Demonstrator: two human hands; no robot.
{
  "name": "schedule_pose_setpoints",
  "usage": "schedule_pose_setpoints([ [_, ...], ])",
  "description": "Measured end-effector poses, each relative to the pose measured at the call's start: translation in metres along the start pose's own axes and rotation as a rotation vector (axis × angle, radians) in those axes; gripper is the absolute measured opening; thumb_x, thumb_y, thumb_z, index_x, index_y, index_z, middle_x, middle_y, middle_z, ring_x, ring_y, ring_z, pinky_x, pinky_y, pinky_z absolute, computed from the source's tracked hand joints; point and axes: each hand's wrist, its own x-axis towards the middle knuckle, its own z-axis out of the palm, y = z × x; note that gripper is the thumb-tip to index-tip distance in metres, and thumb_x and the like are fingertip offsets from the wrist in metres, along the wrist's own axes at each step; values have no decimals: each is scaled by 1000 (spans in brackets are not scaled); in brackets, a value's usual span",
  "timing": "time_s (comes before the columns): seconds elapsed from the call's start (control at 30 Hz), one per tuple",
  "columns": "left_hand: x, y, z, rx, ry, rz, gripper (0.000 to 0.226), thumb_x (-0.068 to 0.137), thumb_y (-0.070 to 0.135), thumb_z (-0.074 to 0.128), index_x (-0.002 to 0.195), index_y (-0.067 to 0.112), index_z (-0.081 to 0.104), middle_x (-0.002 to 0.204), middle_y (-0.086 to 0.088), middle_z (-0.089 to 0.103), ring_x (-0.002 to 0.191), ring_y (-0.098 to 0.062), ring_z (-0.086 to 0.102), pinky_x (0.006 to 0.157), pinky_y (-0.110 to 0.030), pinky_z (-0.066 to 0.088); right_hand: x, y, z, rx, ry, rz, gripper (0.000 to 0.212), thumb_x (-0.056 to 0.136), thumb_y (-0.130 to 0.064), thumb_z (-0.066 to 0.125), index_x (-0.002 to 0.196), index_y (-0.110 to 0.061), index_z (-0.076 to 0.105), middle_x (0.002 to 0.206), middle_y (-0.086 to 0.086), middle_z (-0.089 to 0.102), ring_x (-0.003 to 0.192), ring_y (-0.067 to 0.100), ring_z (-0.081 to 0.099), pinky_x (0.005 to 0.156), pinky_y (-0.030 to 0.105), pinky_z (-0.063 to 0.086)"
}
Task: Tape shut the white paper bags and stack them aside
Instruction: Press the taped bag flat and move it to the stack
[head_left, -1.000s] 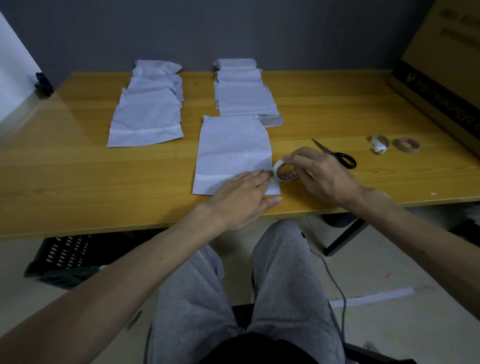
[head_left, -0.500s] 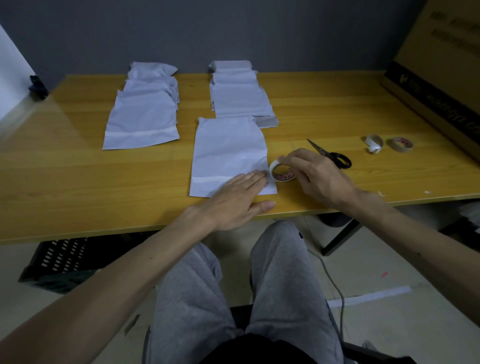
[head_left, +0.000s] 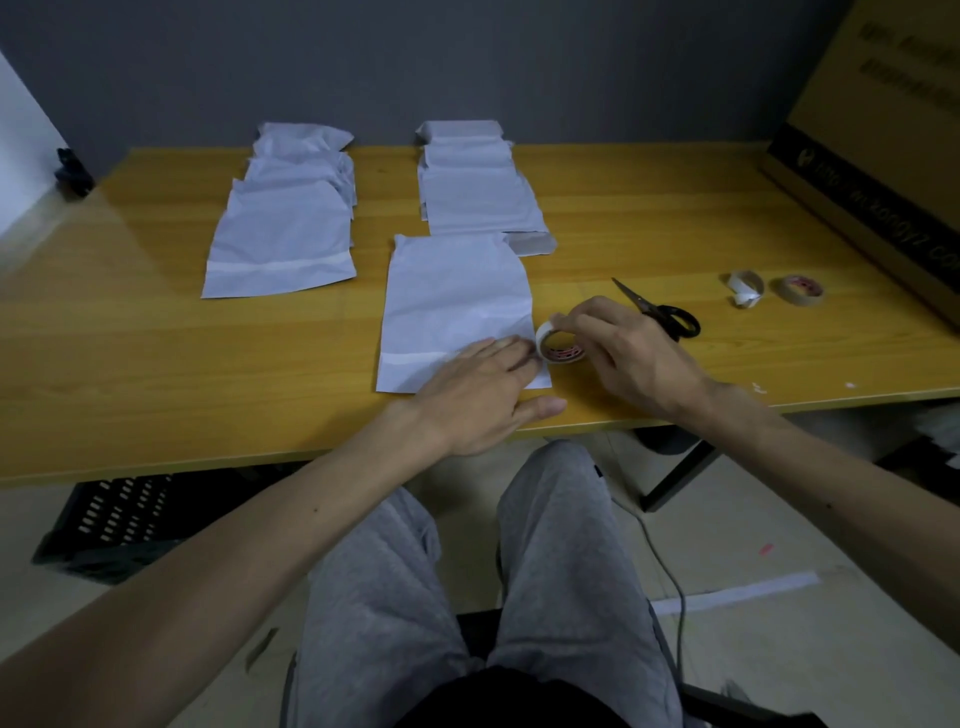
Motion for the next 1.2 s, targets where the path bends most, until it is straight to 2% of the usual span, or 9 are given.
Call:
schedule_pose_setpoints([
  [0.13, -3, -6, 4, -64, -3, -10, 73, 94, 60, 18, 152, 17, 22, 160, -1, 17, 147, -13, 10, 120, -28, 8, -2, 0, 1, 27, 33, 10, 30, 95, -3, 49, 123, -6, 60, 111, 11, 60, 92, 29, 62, 74, 42, 53],
  [0.3, -6, -5, 6, -93, -39, -47, 69, 97, 57, 18, 155, 20, 10, 162, 4, 6, 148, -8, 0, 119, -24, -1, -4, 2, 7, 65, 72, 61, 33, 95, -4, 53, 127, -9, 58, 113, 9, 60, 97, 25, 61, 79, 37, 53],
  [0.47, -7, -4, 7, -80, -90, -62, 72, 95, 60, 14, 155, 21, 4, 162, 5, -1, 147, -8, -5, 120, -27, -3, -5, 2, 9, 105, 97, 127, 35, 93, -2, 56, 127, -9, 58, 110, 8, 61, 95, 20, 59, 83, 18, 43],
  [0.53, -6, -1, 5, -51, -104, -61, 76, 91, 63, 8, 155, 22, 3, 162, 4, -2, 148, -9, -5, 120, -30, -1, -5, 1, 9, 125, 109, 143, 34, 92, -2, 58, 125, -9, 59, 110, 8, 62, 94, 17, 59, 84, 14, 40],
  [0.7, 1, 3, -1, -18, -92, -81, 87, 82, 70, -2, 154, 24, 13, 162, 5, 10, 148, -12, 4, 121, -38, 7, -4, -1, 8, 140, 108, 163, 33, 92, -3, 58, 124, -10, 60, 110, 8, 62, 93, 17, 59, 83, 16, 42],
  [0.83, -1, 2, 2, -16, -100, -96, 74, 90, 65, 6, 154, 27, 9, 162, 7, 4, 148, -11, -3, 121, -39, 2, -3, -1, 8, 140, 115, 170, 32, 92, -2, 58, 124, -9, 61, 109, 8, 62, 92, 17, 58, 81, 14, 40],
  [0.93, -1, -2, 2, -116, -102, -118, 65, 95, 60, 11, 153, 32, 11, 161, 12, 5, 148, -9, -5, 120, -38, 0, -3, -4, 8, 152, 145, 160, 32, 91, -1, 59, 122, -9, 62, 108, 7, 63, 91, 15, 58, 82, 19, 44],
  [1.07, 0, -7, 3, -281, -45, -133, 52, 101, 50, 21, 150, 33, 24, 159, 9, 19, 148, -10, 4, 120, -38, 3, 0, -6, 7, 191, 171, 234, 36, 90, -4, 62, 125, -12, 60, 110, 5, 64, 88, 9, 57, 81, 16, 45],
  [1.2, 3, -9, -3, -721, 98, -261, 45, 100, 39, 45, 140, 20, 40, 146, 1, 46, 137, -15, 38, 114, -36, 31, 6, -9, 2, 295, 190, 293, 24, 85, -3, 68, 109, -8, 65, 97, -3, 64, 86, 11, 60, 76, 7, 45],
])
